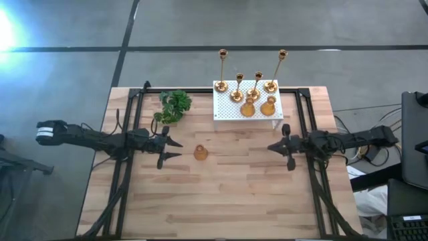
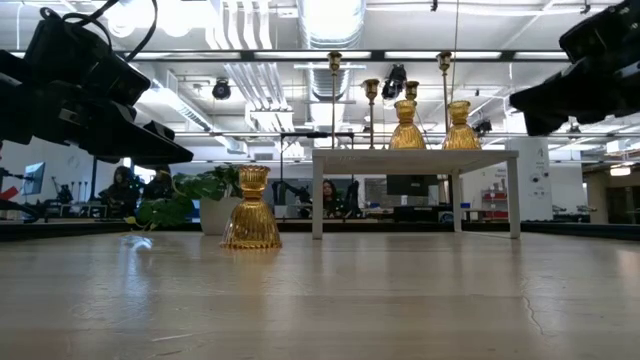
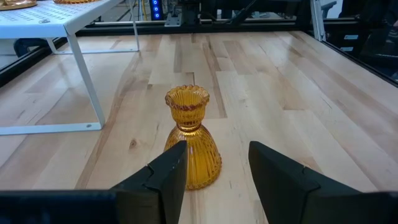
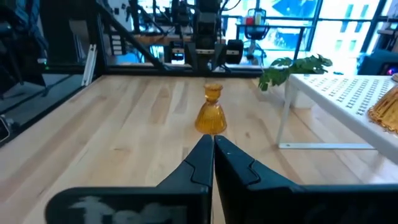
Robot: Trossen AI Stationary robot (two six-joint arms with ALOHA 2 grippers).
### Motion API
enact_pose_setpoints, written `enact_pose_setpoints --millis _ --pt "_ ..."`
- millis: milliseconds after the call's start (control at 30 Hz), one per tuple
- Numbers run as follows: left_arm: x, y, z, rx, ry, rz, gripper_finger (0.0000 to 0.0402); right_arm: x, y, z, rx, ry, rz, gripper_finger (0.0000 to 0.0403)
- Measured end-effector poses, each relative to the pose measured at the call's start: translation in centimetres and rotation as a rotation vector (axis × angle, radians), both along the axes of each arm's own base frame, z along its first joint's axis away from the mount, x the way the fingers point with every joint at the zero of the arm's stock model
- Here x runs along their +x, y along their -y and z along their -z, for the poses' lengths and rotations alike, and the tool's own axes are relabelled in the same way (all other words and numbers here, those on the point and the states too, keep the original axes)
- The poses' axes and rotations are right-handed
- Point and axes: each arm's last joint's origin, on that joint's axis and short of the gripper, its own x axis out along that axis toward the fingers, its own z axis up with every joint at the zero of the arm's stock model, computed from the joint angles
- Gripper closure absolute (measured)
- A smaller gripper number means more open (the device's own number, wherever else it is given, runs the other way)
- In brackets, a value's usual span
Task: Pick & Place candle stick holders
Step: Put the orange glass candle holder on the shelf
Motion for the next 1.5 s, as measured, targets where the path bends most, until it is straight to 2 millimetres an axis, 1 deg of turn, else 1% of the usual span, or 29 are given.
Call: enact_pose_setpoints --millis 133,367,533,733,1200,1500 --pt "0.0 0.0 0.0 0.000 0.000 0.000 0.0225 -0.5 0.1 0.5 0.002 0.005 -0.002 0.0395" --pt "0.0 0.0 0.0 0.000 0.000 -0.001 0.0225 -1.0 0.1 -0.2 -0.072 0.097 -0.012 0.0395" --pt "0.0 0.0 0.0 0.000 0.000 0.000 0.0225 -1.3 0.3 -0.6 -0.069 0.143 0.000 0.0395" --pt "0.0 0.0 0.0 0.000 0.000 0.000 0.0225 -1.3 0.3 -0.6 -0.064 0.141 0.002 0.0394" --pt "0.0 0.0 0.0 0.000 0.000 0.000 0.0225 -0.9 0.2 -0.1 -0.069 0.076 0.005 0.0394" --pt "0.0 0.0 0.0 0.000 -0.001 0.000 0.0225 -0.9 0.2 -0.1 -0.069 0.074 0.005 0.0394"
